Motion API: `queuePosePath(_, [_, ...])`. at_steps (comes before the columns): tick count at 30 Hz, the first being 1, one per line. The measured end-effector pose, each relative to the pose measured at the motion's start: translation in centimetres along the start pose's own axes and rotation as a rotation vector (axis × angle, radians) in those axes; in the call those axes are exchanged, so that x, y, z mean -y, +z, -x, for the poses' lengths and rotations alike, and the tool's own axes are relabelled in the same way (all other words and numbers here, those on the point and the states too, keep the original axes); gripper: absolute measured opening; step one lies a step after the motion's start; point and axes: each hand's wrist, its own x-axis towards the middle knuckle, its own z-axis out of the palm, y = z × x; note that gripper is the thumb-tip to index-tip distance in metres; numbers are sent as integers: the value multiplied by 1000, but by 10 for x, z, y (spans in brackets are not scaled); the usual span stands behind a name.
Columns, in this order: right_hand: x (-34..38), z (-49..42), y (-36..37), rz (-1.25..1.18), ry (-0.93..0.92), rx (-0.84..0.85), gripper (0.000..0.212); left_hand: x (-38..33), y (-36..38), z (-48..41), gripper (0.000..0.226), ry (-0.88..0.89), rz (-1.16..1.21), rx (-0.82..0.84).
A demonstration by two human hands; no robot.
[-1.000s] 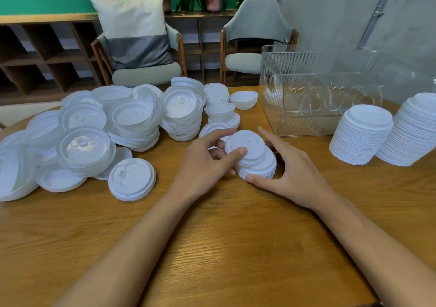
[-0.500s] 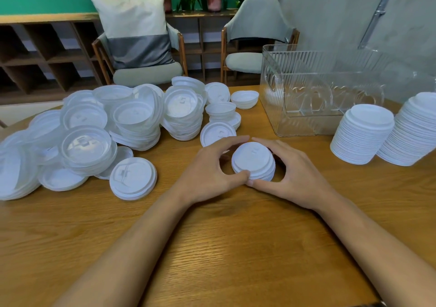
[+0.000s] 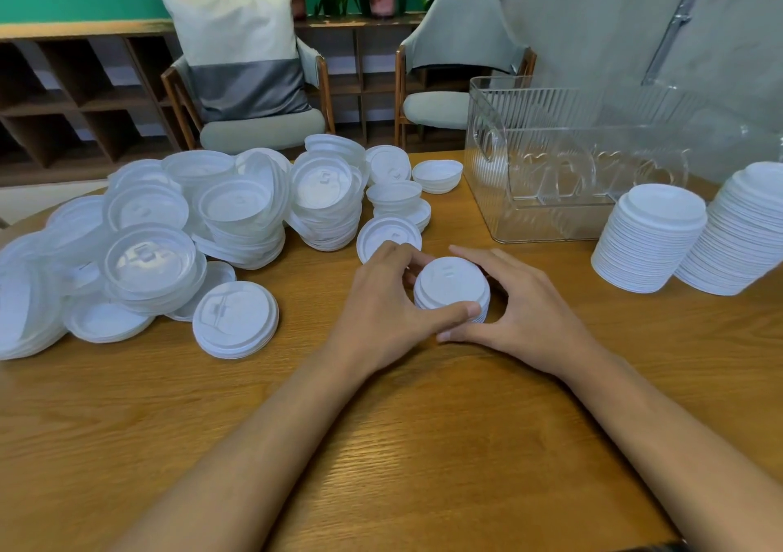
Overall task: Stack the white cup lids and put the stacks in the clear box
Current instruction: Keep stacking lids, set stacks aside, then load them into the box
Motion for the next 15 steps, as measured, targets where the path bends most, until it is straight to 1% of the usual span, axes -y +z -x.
queuePosePath(7, [1,1,-2,-5,24,33,113,2,-3,0,68,-42,29,66])
queuePosePath(11, [2,2,-2,-3,32,39,114,2,-10,-1,53,-45,118,75])
queuePosePath(15, [2,3,-3,12,50,58,117,3,-11,-1,57,-42,125,105])
